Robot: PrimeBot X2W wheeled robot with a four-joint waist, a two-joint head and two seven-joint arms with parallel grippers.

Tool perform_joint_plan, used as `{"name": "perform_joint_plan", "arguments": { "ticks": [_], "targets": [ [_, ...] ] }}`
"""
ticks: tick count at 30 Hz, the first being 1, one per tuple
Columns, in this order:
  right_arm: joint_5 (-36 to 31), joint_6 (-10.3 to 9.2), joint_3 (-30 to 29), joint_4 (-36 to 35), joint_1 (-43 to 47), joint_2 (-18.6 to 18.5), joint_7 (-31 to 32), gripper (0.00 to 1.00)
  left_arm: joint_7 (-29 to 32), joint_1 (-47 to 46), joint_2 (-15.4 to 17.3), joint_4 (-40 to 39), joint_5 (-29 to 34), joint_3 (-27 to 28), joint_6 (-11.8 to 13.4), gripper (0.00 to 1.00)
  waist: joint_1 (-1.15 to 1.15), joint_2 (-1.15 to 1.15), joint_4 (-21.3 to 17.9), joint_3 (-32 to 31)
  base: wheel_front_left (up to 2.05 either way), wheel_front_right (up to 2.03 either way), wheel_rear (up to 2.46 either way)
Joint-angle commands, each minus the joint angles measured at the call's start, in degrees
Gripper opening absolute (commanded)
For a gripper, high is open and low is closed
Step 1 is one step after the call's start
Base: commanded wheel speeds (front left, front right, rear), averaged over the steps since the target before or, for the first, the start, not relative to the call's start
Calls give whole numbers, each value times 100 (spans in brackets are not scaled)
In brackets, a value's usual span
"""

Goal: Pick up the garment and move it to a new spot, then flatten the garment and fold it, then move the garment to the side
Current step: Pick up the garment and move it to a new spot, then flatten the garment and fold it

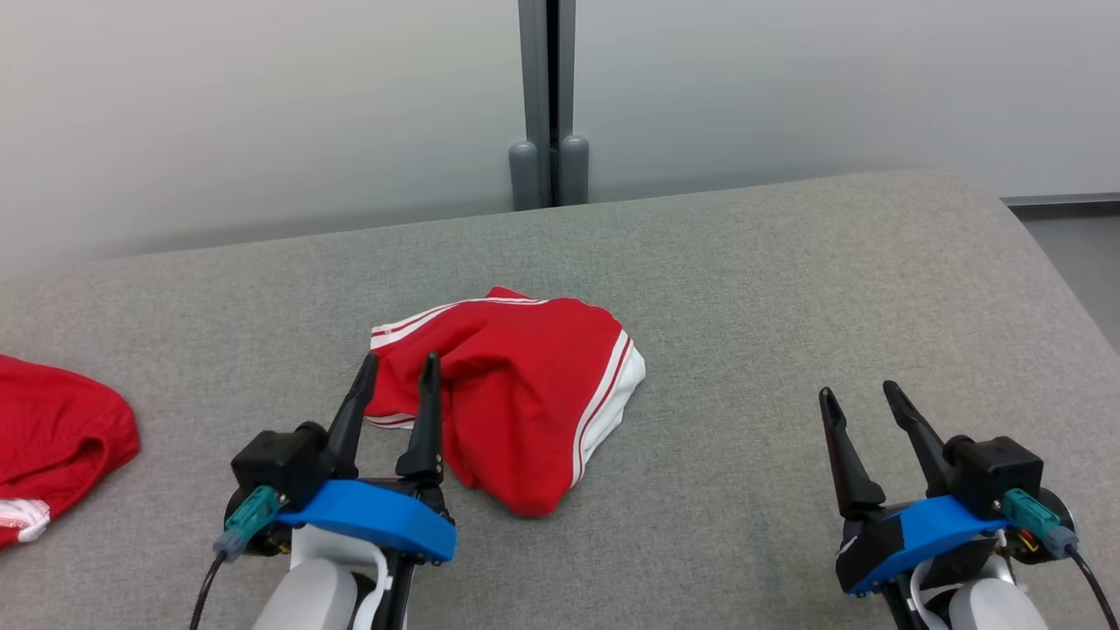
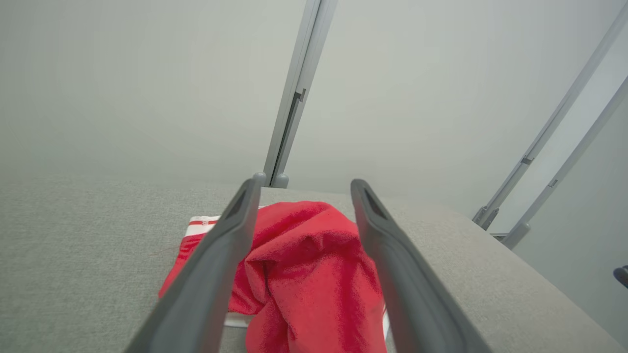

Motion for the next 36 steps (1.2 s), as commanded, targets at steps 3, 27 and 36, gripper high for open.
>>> {"name": "perform_joint_plan", "arguments": {
  "ticks": [3, 27, 36],
  "targets": [
    [59, 2, -64, -6, 115, -27, -15, 100, -123, 289, 88, -337, 74, 212, 138, 100, 1, 0, 73, -53, 0, 0, 0],
    [78, 2, -439, -12, 566, -26, 103, 100, -180, 2079, 418, -1043, 825, 1416, 84, 100, 1, 0, 393, -464, 0, 0, 0],
    [69, 2, -386, -54, 552, -27, 121, 100, -181, 1998, 364, -1078, 858, 1357, 90, 100, 1, 0, 425, -446, 0, 0, 0]
  ]
}}
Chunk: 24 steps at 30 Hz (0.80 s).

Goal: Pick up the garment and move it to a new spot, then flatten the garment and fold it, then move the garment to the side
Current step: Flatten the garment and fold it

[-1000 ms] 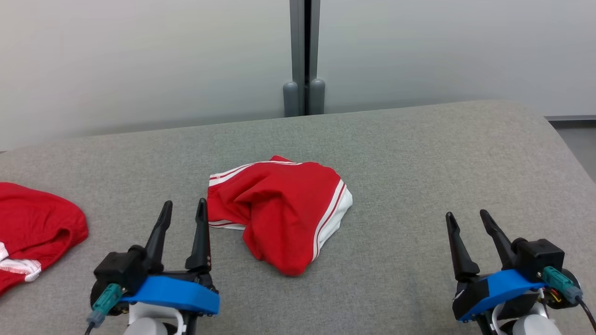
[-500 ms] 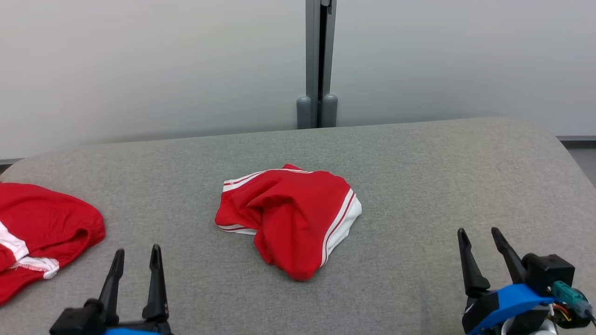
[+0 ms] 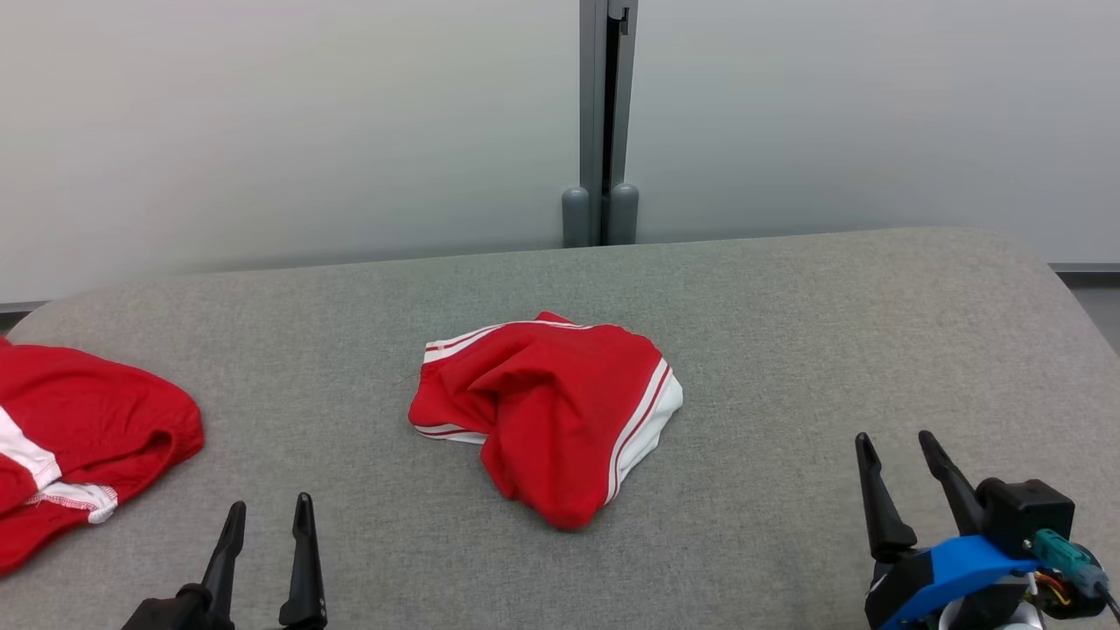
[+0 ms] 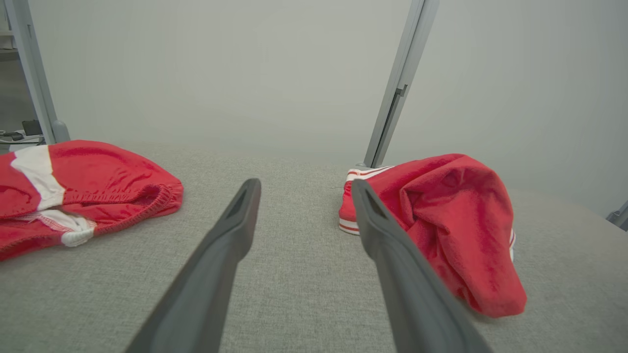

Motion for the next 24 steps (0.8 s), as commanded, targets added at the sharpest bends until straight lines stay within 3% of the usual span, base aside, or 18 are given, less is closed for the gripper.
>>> {"name": "perform_joint_plan", "arguments": {
  "ticks": [1, 9, 13, 17, 24],
  "targets": [
    [-26, 1, 29, -23, 68, -26, 14, 100, -25, -75, -8, -24, 32, -6, 3, 100, 0, 0, 2, 8, 0, 0, 0],
    [-35, 2, 458, -116, -256, -26, 249, 100, -25, -151, -40, -84, 66, -91, 30, 100, 0, 0, 101, 108, 0, 0, 0],
    [220, 1, 661, 16, -697, -28, 744, 100, -26, -170, -37, -200, 77, -68, 41, 100, 0, 0, 218, 248, 0, 0, 0],
    [545, 2, 747, 414, -1458, -24, 1487, 100, -27, -327, -34, -321, 132, -88, 45, 100, 0, 0, 410, 532, 0, 0, 0],
    [431, 1, 508, 1695, -2725, -47, 2299, 100, -26, -708, -140, -441, 245, -213, -20, 100, 0, 0, 884, 1117, 0, 0, 0]
  ]
}}
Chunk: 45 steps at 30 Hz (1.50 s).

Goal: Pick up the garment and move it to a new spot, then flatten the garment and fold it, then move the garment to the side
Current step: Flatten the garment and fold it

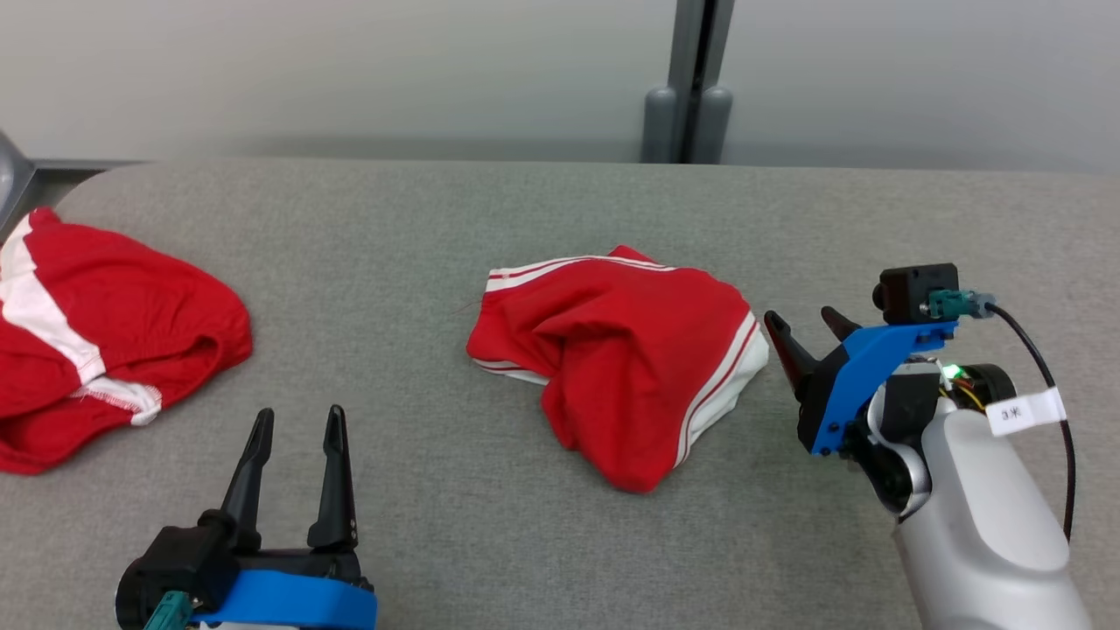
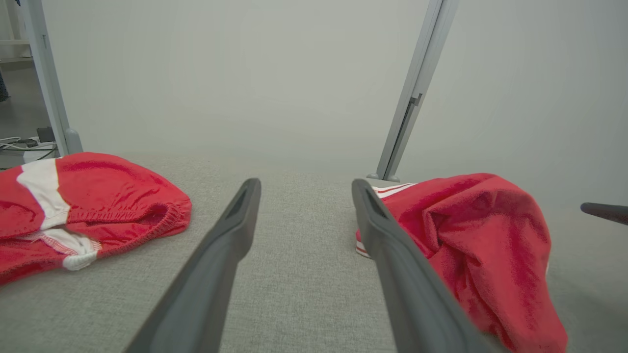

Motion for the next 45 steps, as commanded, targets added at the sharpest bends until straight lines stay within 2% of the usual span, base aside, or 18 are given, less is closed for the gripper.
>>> {"name": "perform_joint_plan", "arguments": {
  "ticks": [1, 3, 6, 11, 15, 16, 17, 18, 21, 26, 35, 40, 45],
  "targets": [
    [-78, 2, -52, 208, -237, -63, 58, 100, -26, -150, -29, -13, 46, -29, -16, 100, -1, -1, 304, 307, 0, 0, 0],
    [-95, 1, -90, 402, -374, -80, 107, 100, -27, -194, -51, -13, 63, -53, -35, 100, -1, -1, 369, 373, 0, 0, 0],
    [-261, 1, -212, 1100, -772, -223, 286, 100, -27, -354, -107, 15, 109, -114, -90, 100, -1, -1, 603, 602, 0, 0, 0],
    [-393, 2, -283, 1660, -1024, -306, 343, 100, -27, -477, -190, 50, 136, -146, -131, 100, -1, -1, 779, 743, 0, 0, 0],
    [-347, 2, -61, 2089, -1098, -308, 425, 100, -27, -535, -237, 95, 169, -119, -161, 100, -1, -1, 866, 784, 0, 0, 0],
    [-301, 7, 15, 2171, -1078, -282, 454, 88, -27, -541, -245, 102, 169, -106, -169, 100, -1, -1, 871, 783, 0, 0, 0],
    [-272, 9, 121, 2237, -1071, -269, 488, 31, -27, -543, -249, 113, 166, -91, -179, 100, -1, -1, 874, 776, 0, 0, 0],
    [-243, 14, 236, 2265, -1065, -279, 485, 0, -27, -541, -254, 125, 172, -83, -189, 100, -1, -1, 876, 762, 0, 0, 0],
    [-129, 7, 539, 2200, -1019, -399, 363, 0, -27, -513, -278, 177, 190, -57, -198, 100, -1, -1, 854, 672, 0, 0, 0],
    [104, 6, 947, 1709, -972, -628, 90, 0, -27, -424, -292, 245, 206, -12, -251, 100, -1, -1, 743, 440, 0, 0, 0],
    [513, 2, 1326, 147, -640, -899, 66, 0, -27, -190, -266, 301, 218, 92, -297, 100, -1, -1, 512, -42, 0, 0, 0],
    [643, 2, 1472, -1064, -643, -797, 182, 0, -27, -61, -249, 283, 245, 126, -312, 100, -1, -1, 427, -230, 0, 0, 0],
    [679, 2, 1616, -1866, -1031, -445, 280, 0, -27, -1, -242, 226, 262, 141, -316, 100, -1, -1, 369, -300, 0, 0, 0]
  ]
}}
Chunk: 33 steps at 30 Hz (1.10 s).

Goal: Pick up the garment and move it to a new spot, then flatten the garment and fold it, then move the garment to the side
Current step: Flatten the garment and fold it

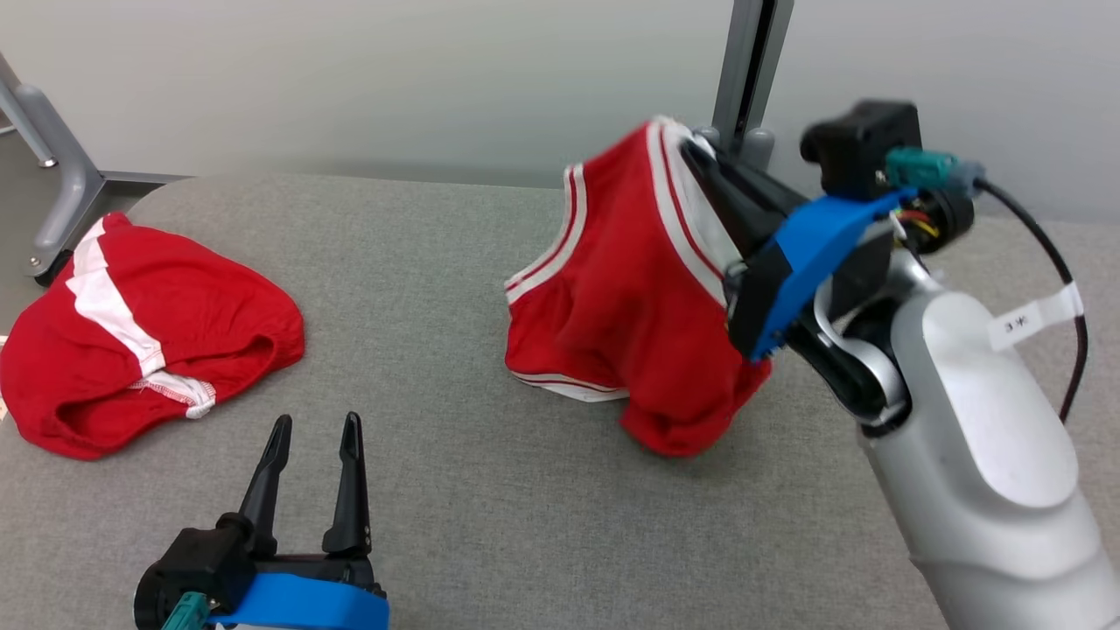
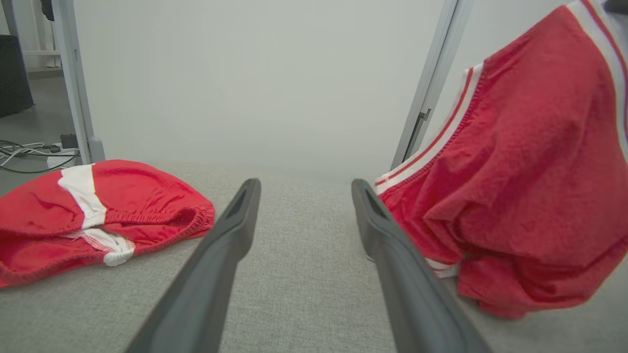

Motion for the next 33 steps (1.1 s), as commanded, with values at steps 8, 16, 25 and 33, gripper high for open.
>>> {"name": "perform_joint_plan", "arguments": {
  "ticks": [8, 16, 25, 33],
  "targets": [
    [241, 3, 377, 28, -1226, 387, -454, 0, -27, 19, -2, -67, 52, -43, -27, 100, 1, 0, 27, 21, 0, 0, 0],
    [399, 2, 605, 370, -2576, 412, -1785, 0, -27, -74, -57, -101, 66, -21, -33, 100, 1, 0, 76, 114, 0, 0, 0],
    [-281, 2, -408, 863, -1997, 366, -2083, 0, -27, -55, -97, -150, 110, 84, -14, 100, 1, 0, -158, 172, 0, 0, 0],
    [-1003, 3, -2006, 1290, 101, -34, -1584, 0, -27, -192, -92, -125, 141, 51, -53, 100, 1, 0, -345, 332, 0, 0, 0]
  ]
}}
